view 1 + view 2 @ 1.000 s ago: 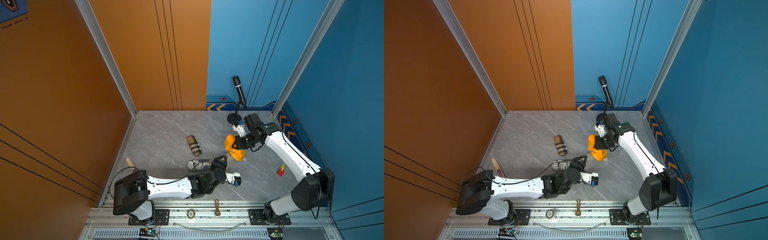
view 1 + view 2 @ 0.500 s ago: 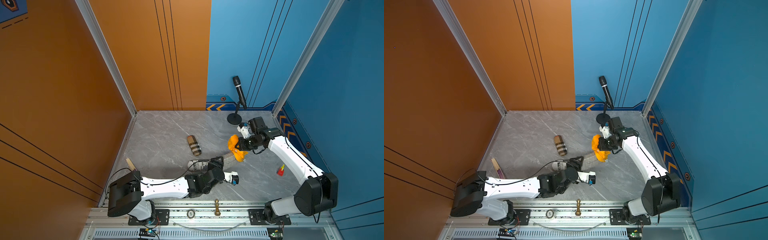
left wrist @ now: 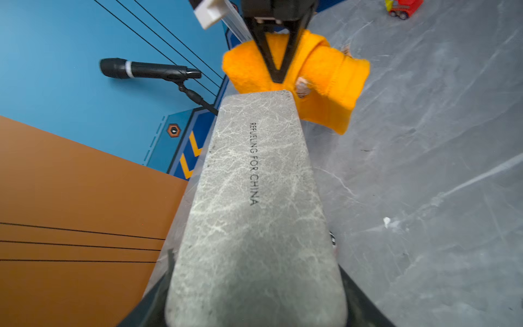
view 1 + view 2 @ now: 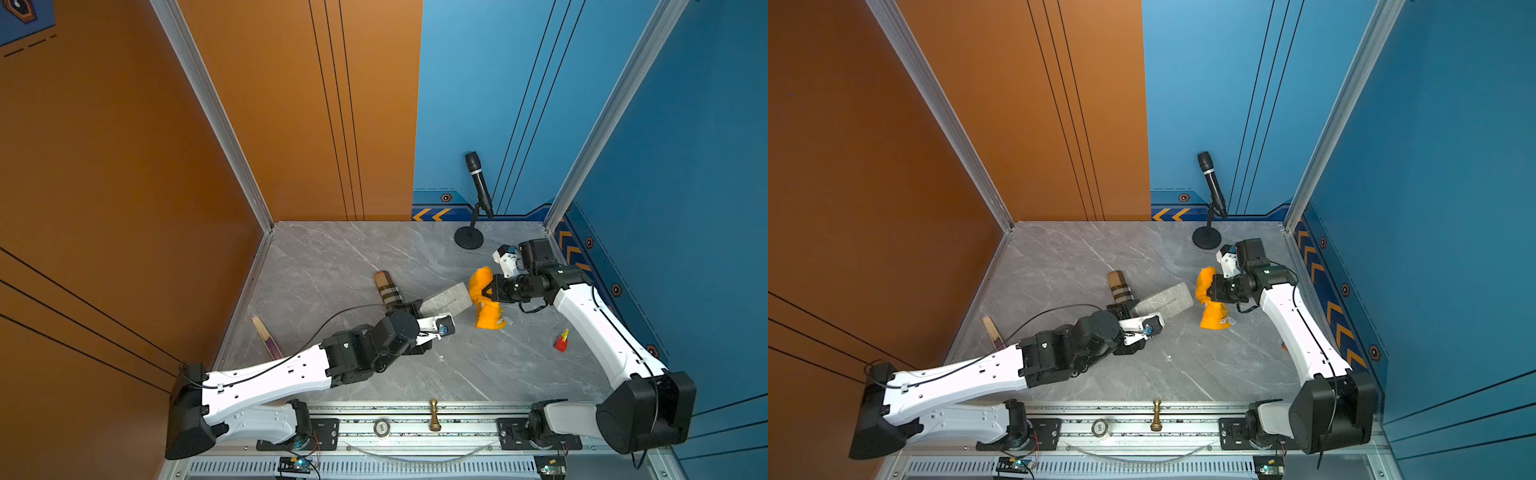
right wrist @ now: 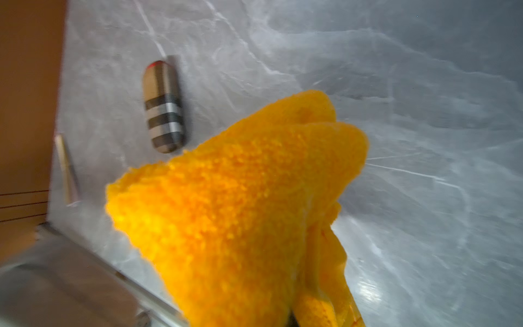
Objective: Wipe the eyeglass case
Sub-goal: Wipe the dirt from the eyeglass case.
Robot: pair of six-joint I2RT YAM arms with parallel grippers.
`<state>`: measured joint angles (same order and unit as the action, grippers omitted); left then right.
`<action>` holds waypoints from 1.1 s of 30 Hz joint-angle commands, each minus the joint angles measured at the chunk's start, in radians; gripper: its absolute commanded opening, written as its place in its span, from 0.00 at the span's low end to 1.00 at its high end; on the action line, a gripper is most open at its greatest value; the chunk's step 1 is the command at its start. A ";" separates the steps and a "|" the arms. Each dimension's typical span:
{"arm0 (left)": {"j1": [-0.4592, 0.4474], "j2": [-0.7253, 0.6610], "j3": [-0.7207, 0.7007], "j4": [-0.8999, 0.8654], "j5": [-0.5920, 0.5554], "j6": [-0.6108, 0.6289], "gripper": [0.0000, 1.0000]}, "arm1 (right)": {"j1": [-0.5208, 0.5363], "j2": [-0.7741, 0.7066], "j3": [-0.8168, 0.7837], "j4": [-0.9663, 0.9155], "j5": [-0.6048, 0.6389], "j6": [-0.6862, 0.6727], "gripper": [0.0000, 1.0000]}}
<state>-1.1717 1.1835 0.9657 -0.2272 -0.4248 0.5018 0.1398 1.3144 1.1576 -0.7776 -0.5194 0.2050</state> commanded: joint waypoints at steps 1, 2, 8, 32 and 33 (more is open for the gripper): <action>0.021 0.018 0.040 -0.042 0.109 -0.078 0.36 | -0.005 -0.013 -0.036 0.117 -0.298 0.100 0.00; 0.026 0.020 0.035 -0.030 0.108 -0.080 0.36 | -0.004 -0.018 -0.044 0.146 -0.341 0.133 0.00; 0.038 -0.017 -0.001 0.029 0.120 -0.110 0.36 | -0.025 -0.036 -0.099 0.288 -0.447 0.271 0.00; 0.102 -0.059 -0.037 0.105 0.246 -0.172 0.36 | -0.068 0.009 -0.083 0.290 -0.550 0.323 0.00; 0.096 -0.058 -0.036 0.097 0.264 -0.189 0.36 | -0.061 0.023 -0.075 0.288 -0.546 0.318 0.00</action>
<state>-1.0542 1.1297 0.9314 -0.1654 -0.2638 0.3729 0.0635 1.3148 1.0328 -0.4881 -1.0573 0.5488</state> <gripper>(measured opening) 0.686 0.080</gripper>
